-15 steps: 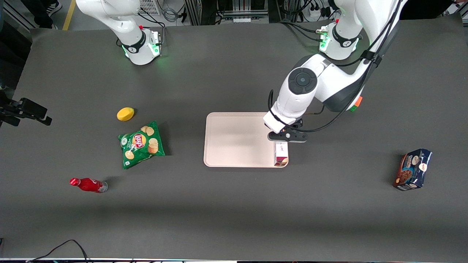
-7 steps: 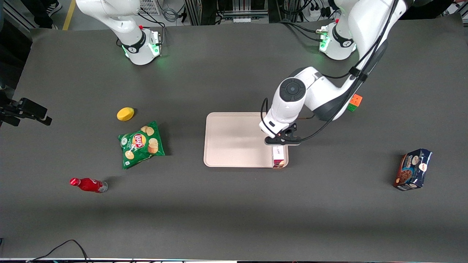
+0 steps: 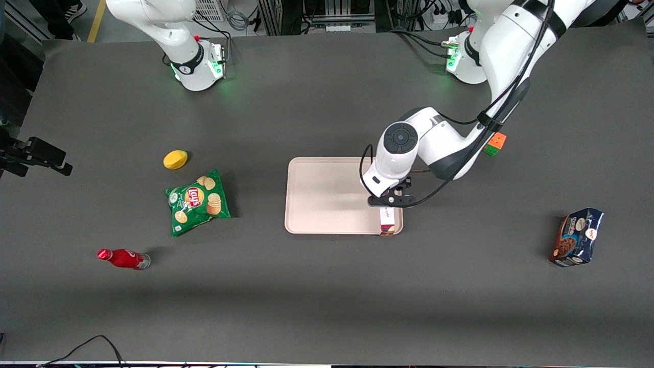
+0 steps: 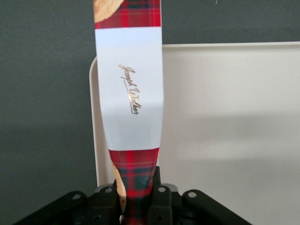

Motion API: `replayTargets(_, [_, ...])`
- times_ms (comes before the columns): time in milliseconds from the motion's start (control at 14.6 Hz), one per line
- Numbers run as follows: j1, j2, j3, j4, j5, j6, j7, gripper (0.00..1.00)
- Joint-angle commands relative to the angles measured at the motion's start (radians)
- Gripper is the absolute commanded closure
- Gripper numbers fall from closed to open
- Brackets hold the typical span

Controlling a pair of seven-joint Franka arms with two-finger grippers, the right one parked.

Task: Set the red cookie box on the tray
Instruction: 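Lower the held box upright onto the tray's edge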

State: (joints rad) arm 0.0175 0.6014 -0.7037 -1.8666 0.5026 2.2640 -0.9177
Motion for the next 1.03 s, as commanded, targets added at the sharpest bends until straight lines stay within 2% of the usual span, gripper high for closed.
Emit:
replayTargets(0, [-0.016,-0.026,0.004,-0.029,0.034,0.008,-0.076,0.98])
replayTargets(274, [-0.025,-0.032,0.004,-0.074,0.04,0.054,-0.102,0.98])
replayTargets(754, [-0.025,-0.034,-0.005,-0.104,0.122,0.083,-0.102,0.96])
replayTargets(823, [-0.024,-0.034,-0.005,-0.109,0.122,0.098,-0.102,0.89])
replayTargets(960, [-0.022,-0.031,-0.005,-0.108,0.12,0.104,-0.102,0.59])
